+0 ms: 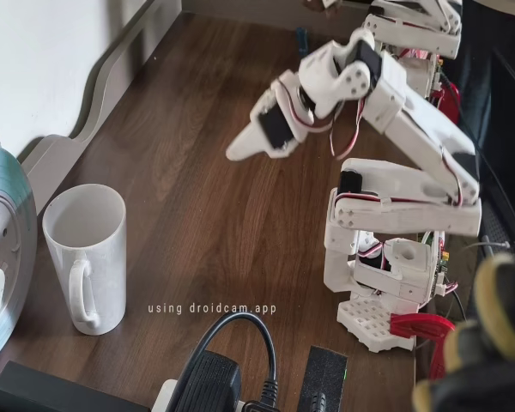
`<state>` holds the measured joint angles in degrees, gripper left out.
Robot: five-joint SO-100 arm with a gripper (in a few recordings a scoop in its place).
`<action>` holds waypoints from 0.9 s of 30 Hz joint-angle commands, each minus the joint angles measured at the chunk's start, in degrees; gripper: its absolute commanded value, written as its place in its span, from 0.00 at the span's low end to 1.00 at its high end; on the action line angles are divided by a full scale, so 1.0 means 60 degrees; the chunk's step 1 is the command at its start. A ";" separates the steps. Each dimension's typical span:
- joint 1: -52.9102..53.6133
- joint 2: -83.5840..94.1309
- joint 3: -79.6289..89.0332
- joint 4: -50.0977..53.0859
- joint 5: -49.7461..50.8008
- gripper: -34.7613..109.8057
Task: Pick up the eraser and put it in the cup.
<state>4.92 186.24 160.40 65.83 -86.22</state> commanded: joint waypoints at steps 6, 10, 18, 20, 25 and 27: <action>-0.0015 0.0381 0.2446 -0.0410 -0.1714 0.24; -0.1055 0.0381 0.2461 0.1392 -0.1143 0.24; -0.0894 0.0381 0.2461 0.1333 -0.0586 0.25; -0.0952 0.0381 0.2461 0.1348 -0.0835 0.26; -0.1128 0.0381 0.2461 0.1348 -0.0835 0.26; -0.1128 0.0381 0.2461 0.1348 -0.0835 0.26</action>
<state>-0.70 186.94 174.64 71.54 -86.40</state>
